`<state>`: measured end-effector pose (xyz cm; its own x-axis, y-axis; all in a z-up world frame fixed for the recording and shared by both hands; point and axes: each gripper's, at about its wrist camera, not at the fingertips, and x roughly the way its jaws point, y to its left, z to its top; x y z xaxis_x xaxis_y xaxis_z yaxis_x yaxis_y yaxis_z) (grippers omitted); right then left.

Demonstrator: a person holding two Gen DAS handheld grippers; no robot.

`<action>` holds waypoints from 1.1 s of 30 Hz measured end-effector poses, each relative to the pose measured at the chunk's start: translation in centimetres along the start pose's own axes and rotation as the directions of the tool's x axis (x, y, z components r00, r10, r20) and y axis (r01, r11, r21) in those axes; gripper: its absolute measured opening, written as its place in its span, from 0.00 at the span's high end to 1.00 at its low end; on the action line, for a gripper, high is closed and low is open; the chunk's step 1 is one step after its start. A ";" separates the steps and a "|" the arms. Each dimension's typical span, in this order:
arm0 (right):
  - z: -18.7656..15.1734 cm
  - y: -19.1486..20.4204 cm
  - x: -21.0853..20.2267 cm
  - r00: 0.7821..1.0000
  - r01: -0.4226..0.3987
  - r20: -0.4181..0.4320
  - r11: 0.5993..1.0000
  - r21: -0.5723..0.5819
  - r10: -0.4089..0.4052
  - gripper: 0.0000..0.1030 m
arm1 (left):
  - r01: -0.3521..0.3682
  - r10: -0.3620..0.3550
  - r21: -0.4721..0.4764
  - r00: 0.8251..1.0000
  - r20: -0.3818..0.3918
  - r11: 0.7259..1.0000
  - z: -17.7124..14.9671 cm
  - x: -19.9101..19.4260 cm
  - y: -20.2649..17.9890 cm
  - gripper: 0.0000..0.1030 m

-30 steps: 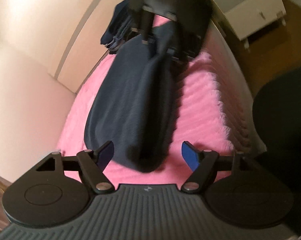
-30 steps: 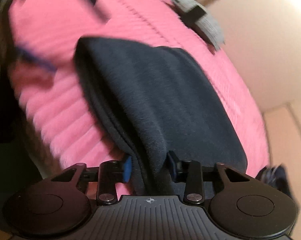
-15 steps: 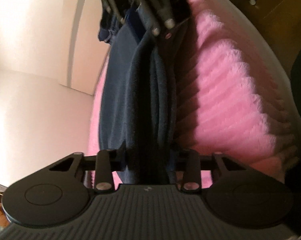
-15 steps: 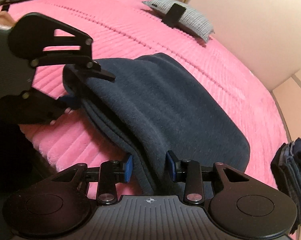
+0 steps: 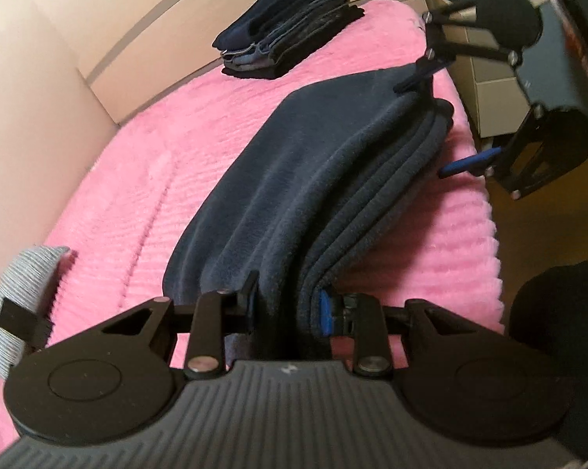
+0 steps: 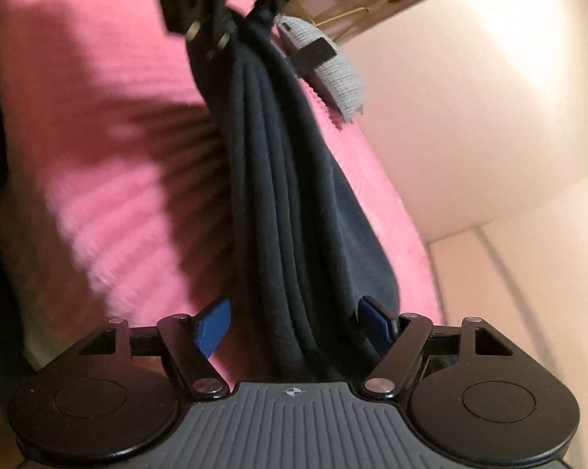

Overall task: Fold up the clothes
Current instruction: 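Grasp the folded navy bundle edge with both grippers from opposite sides, then lift the navy bundle with both grippers and carry it toward the clothes stack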

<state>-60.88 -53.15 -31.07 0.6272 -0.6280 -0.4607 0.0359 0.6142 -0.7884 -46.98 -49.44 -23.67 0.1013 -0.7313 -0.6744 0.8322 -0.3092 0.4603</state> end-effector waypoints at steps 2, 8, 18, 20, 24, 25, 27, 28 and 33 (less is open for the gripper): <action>0.1 0.2 0.8 1.000 -0.001 -0.005 1.000 -0.030 0.000 0.29 | 0.009 -0.009 -0.006 1.000 0.002 1.000 0.2 0.3 -0.1 0.75; -1.1 0.5 2.9 0.996 0.050 -0.068 0.978 -0.202 -0.065 0.42 | 0.000 0.000 0.041 1.000 0.002 0.999 -0.8 0.5 -0.6 0.74; 1.1 -0.9 -0.2 0.993 0.005 -0.114 0.990 -0.140 -0.021 0.67 | -0.244 0.272 0.520 0.962 0.024 0.818 -4.3 1.0 -8.5 0.74; 2.1 -1.1 -2.4 0.994 0.007 -0.105 0.993 -0.117 -0.019 0.67 | -0.267 0.290 0.508 0.956 0.035 0.819 -4.5 -0.3 -8.7 0.75; 3.3 -0.2 -4.9 0.995 -0.001 -0.101 0.995 -0.105 -0.009 0.68 | -0.252 0.266 0.478 0.963 0.040 0.842 -5.6 -2.0 -9.2 0.75; 3.5 0.1 -5.2 0.994 -0.005 -0.105 0.995 -0.103 -0.006 0.68 | -0.249 0.263 0.476 0.964 0.038 0.843 -5.9 -2.2 -9.4 0.75; 3.9 0.6 -5.7 0.993 -0.011 -0.114 0.995 -0.099 -0.001 0.68 | -0.243 0.259 0.473 0.965 0.033 0.847 -6.4 -2.4 -9.8 0.75; 4.3 0.7 -5.5 0.993 -0.012 -0.117 0.995 -0.094 0.001 0.67 | -0.243 0.258 0.468 0.966 0.034 0.850 -6.6 -2.5 -9.9 0.75; 4.7 1.3 -5.8 0.993 -0.008 -0.116 0.997 -0.077 -0.001 0.68 | -0.240 0.249 0.461 0.968 0.042 0.854 -6.7 -2.9 -9.6 0.75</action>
<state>-60.77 -46.45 -27.53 0.5326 -0.6797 -0.5044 -0.0293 0.5808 -0.8135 -51.61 -40.25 -29.97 0.2820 -0.8104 -0.5135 0.4354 -0.3689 0.8212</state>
